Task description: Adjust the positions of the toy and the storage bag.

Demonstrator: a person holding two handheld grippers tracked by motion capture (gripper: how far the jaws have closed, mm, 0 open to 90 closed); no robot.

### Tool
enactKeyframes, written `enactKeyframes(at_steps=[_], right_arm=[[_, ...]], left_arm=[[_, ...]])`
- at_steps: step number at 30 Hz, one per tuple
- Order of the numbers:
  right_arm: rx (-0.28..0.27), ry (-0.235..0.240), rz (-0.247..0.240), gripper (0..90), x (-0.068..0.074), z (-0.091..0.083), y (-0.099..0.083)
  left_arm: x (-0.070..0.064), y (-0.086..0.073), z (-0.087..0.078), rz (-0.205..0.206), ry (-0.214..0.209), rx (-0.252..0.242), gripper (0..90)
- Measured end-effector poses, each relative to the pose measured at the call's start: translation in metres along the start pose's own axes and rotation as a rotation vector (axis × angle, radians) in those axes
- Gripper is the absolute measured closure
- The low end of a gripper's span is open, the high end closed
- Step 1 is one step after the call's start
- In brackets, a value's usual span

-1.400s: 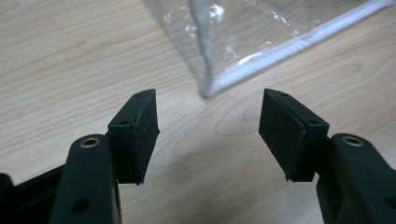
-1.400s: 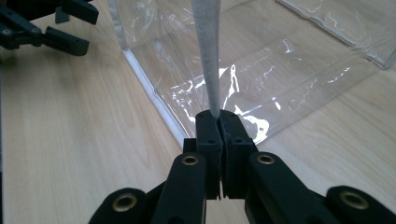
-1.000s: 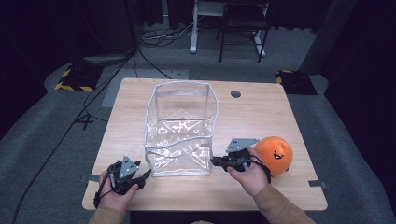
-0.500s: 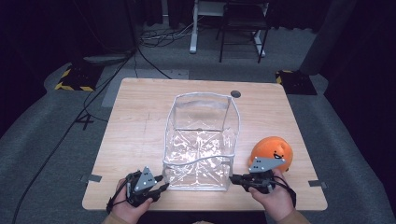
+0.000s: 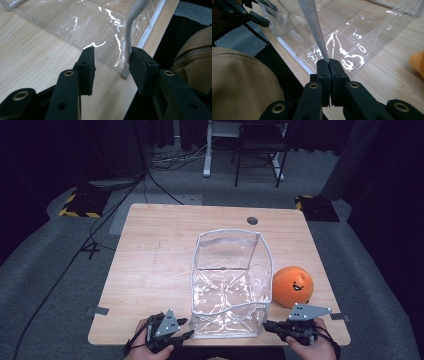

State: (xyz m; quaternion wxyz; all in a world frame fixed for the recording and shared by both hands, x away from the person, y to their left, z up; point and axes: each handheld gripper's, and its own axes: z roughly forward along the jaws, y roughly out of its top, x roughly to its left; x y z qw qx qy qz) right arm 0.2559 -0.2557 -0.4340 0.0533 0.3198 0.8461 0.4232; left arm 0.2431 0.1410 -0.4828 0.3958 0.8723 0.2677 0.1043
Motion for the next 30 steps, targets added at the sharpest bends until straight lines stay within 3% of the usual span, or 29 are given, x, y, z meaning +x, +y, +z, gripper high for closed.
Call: enactKeyframes(at_steps=[6,12,14,16,17,24,27,30], right_arm=[[0.017,-0.009,-0.014,87.8,0.006,-0.007,-0.004],[0.018,-0.006,-0.006,87.0,0.004,-0.008,-0.005],[0.035,-0.009,0.001,79.4,0.002,-0.008,-0.004],[0.040,-0.012,-0.001,77.3,0.001,-0.009,-0.004],[0.054,-0.013,-0.002,70.4,0.000,-0.011,-0.002],[0.076,-0.028,-0.032,62.8,-0.003,-0.020,0.005],[0.076,-0.035,-0.028,59.6,-0.010,-0.026,0.009],[0.082,-0.051,-0.017,56.6,-0.016,-0.031,0.014]], left_arm=[[-0.005,0.002,0.002,0.020,0.001,0.006,56.3],[-0.006,0.001,0.001,0.017,0.002,0.003,53.1],[-0.005,0.000,-0.002,0.006,0.004,-0.008,48.9],[-0.004,0.000,-0.003,0.002,0.004,-0.010,46.6],[-0.001,-0.001,-0.007,-0.011,0.006,-0.014,45.4],[0.014,-0.006,-0.018,-0.030,0.040,0.001,41.7],[0.023,-0.008,-0.021,-0.057,0.055,-0.007,39.3],[0.038,-0.013,-0.022,-0.066,0.103,0.014,38.8]])
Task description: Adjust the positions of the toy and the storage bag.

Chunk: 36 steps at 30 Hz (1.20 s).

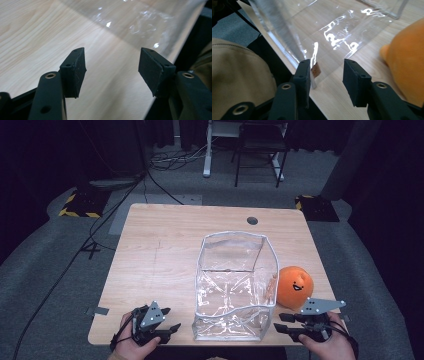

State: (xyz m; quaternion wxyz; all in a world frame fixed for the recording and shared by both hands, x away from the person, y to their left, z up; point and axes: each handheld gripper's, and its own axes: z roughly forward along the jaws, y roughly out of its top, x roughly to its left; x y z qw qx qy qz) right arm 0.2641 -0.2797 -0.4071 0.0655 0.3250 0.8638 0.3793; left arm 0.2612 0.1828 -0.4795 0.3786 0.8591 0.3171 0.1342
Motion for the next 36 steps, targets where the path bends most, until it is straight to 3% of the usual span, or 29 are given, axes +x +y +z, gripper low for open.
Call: enactKeyframes(at_steps=[4,6,9,17,27,36], right_arm=[[0.010,-0.023,0.011,52.1,-0.007,-0.005,0.006],[0.020,-0.031,-0.007,46.0,-0.014,-0.010,0.013],[0.014,-0.036,-0.009,41.8,-0.021,-0.014,0.018],[0.022,-0.074,-0.033,41.6,-0.033,-0.030,0.032],[0.038,-0.128,-0.030,41.6,-0.052,-0.043,0.045],[0.081,-0.170,-0.023,41.5,-0.075,-0.048,0.056]], left_arm=[[0.012,-0.003,0.000,-0.016,0.029,0.011,38.1],[0.019,-0.005,0.001,-0.024,0.049,0.017,37.4],[0.032,-0.010,0.002,-0.062,0.073,0.021,36.7],[0.045,-0.019,0.008,-0.102,0.095,0.042,35.7],[0.052,-0.026,0.008,-0.133,0.107,0.046,35.4],[0.056,-0.030,0.010,-0.137,0.112,0.064,34.0]])
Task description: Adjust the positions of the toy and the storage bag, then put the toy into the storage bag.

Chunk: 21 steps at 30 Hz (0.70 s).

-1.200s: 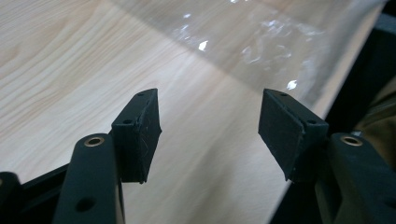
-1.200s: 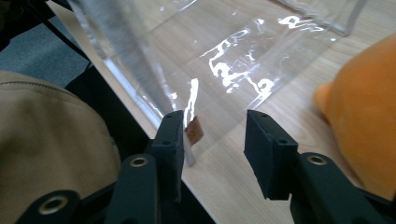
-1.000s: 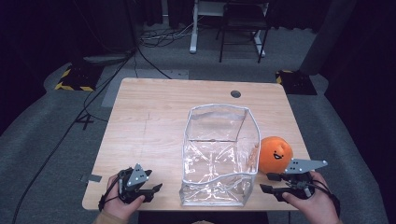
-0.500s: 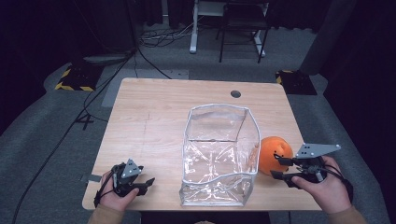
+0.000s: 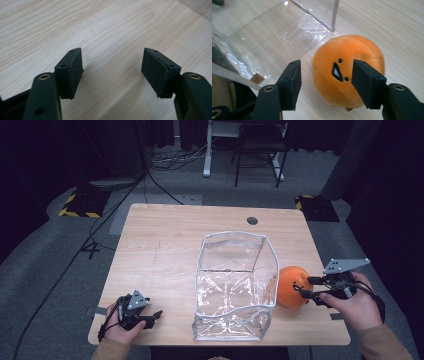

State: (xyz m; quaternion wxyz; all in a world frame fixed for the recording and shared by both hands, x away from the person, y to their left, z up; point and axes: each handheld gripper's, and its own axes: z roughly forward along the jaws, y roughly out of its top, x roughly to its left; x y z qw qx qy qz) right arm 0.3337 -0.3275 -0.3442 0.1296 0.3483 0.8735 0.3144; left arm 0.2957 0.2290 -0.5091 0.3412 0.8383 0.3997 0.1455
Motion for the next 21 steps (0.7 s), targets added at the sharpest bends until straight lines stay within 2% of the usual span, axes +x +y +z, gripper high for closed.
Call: enactKeyframes(at_steps=[4,14,21], right_arm=[[0.011,-0.014,0.003,41.0,-0.010,0.002,0.002],[0.028,-0.021,0.019,39.5,-0.022,0.007,0.004],[0.051,-0.025,0.032,39.0,-0.032,0.010,0.008]], left_arm=[[0.001,-0.001,0.001,0.001,0.008,0.000,33.7],[0.001,-0.002,0.001,0.000,0.009,-0.002,33.3],[0.002,-0.006,0.003,0.003,-0.001,-0.039,31.3]])
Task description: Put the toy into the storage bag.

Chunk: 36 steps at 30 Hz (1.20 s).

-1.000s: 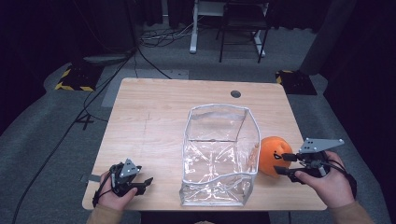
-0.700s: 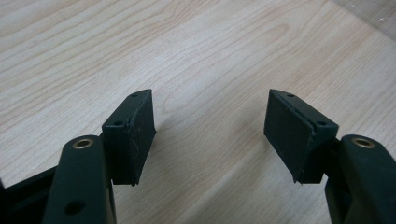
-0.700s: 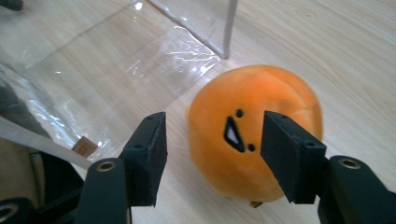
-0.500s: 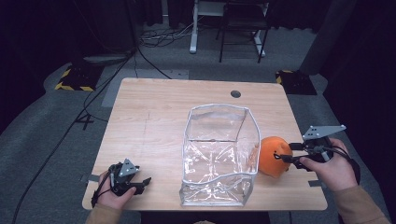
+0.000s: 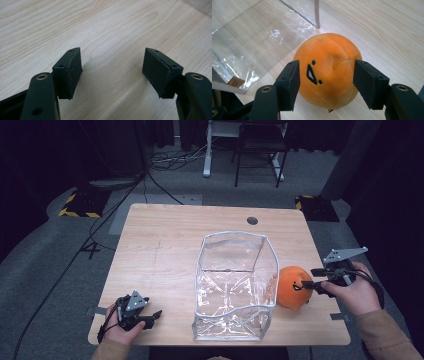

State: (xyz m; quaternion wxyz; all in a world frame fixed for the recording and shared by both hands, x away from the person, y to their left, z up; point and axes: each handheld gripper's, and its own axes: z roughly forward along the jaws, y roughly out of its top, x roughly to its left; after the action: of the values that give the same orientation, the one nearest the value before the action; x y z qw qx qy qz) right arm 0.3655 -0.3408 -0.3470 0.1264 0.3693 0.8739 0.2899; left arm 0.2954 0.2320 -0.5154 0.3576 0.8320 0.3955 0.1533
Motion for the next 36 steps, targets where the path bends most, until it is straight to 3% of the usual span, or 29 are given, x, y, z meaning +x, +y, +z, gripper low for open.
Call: enactKeyframes(at_steps=[9,13,17,21,23,24,25,26,31,36], right_arm=[[0.037,0.012,0.007,38.9,-0.013,0.019,0.011],[0.068,-0.010,0.010,38.1,-0.019,0.027,0.015],[0.091,0.002,0.044,36.9,-0.028,0.039,0.017],[0.080,0.029,0.093,38.5,-0.033,0.045,0.013],[0.077,0.062,0.110,49.7,-0.032,0.046,0.011],[0.084,0.061,0.095,60.3,-0.030,0.044,0.012],[0.084,0.061,0.095,60.3,-0.030,0.044,0.012],[0.084,0.061,0.076,69.3,-0.028,0.041,0.014],[0.076,0.051,0.038,76.8,-0.022,0.032,0.018],[0.065,0.022,-0.009,78.8,-0.014,0.010,0.030]], left_arm=[[0.000,0.000,0.000,0.006,0.007,-0.002,31.1],[0.000,0.000,0.000,0.006,0.007,-0.002,31.0],[-0.001,0.000,0.000,0.006,0.007,-0.002,31.1],[-0.001,0.000,0.000,0.004,0.007,-0.003,31.0],[-0.001,0.000,0.000,0.006,0.007,-0.002,31.0],[-0.001,0.000,0.000,0.006,0.008,-0.002,31.0],[-0.001,0.000,0.000,0.006,0.008,-0.002,31.0],[0.000,0.000,0.000,0.006,0.008,-0.002,31.0],[-0.001,0.000,0.000,0.005,0.008,-0.003,31.0],[-0.001,0.000,0.000,0.004,0.007,-0.003,30.8]])
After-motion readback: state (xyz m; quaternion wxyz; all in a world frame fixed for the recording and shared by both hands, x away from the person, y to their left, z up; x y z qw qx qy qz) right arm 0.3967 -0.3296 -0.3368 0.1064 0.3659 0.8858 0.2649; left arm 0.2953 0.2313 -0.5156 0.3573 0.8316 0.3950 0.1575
